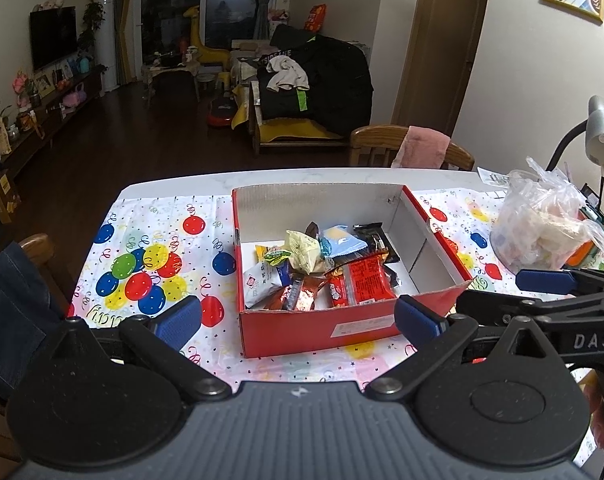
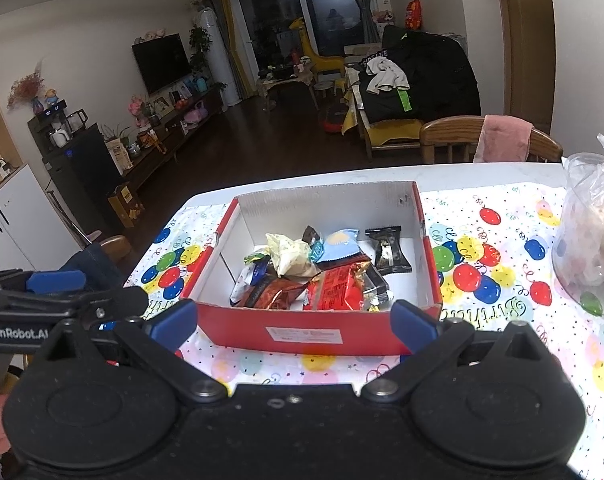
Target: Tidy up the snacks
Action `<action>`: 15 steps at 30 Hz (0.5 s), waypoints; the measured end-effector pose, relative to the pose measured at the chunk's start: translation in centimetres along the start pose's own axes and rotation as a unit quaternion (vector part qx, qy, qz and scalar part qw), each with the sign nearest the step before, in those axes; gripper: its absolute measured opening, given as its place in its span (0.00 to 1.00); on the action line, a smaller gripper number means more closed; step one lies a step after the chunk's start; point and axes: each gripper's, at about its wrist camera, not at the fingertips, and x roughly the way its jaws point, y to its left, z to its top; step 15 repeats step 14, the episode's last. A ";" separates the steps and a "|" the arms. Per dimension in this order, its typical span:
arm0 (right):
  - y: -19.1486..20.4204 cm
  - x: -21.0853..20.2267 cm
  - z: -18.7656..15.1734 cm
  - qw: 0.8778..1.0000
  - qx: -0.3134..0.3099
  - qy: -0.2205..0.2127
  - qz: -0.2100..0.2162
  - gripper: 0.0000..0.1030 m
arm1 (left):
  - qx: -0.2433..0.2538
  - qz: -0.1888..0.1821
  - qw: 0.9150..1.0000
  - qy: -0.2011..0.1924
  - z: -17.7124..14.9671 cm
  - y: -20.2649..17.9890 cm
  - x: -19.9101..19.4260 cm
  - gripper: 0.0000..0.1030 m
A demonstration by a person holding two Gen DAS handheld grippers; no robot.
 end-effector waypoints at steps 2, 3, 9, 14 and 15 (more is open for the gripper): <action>0.2 -0.1 -0.1 1.000 0.000 -0.001 -0.002 1.00 | 0.002 0.000 1.000 0.000 -0.1 0.1 -0.2 1.00; 0.4 -0.1 -0.2 1.000 0.000 -0.001 -0.002 1.00 | 0.001 -0.001 1.000 0.000 -0.1 0.1 -0.2 1.00; 0.9 -0.5 -0.7 1.000 0.003 -0.001 -0.008 1.00 | 0.005 -0.006 1.000 0.002 -0.6 0.7 -0.9 1.00; 1.2 -1.0 -1.2 1.000 0.012 0.003 -0.017 1.00 | 0.007 -0.016 1.000 0.009 -1.1 1.0 -1.3 1.00; 1.2 -1.0 -1.2 1.000 0.012 0.003 -0.017 1.00 | 0.007 -0.016 1.000 0.009 -1.1 1.0 -1.3 1.00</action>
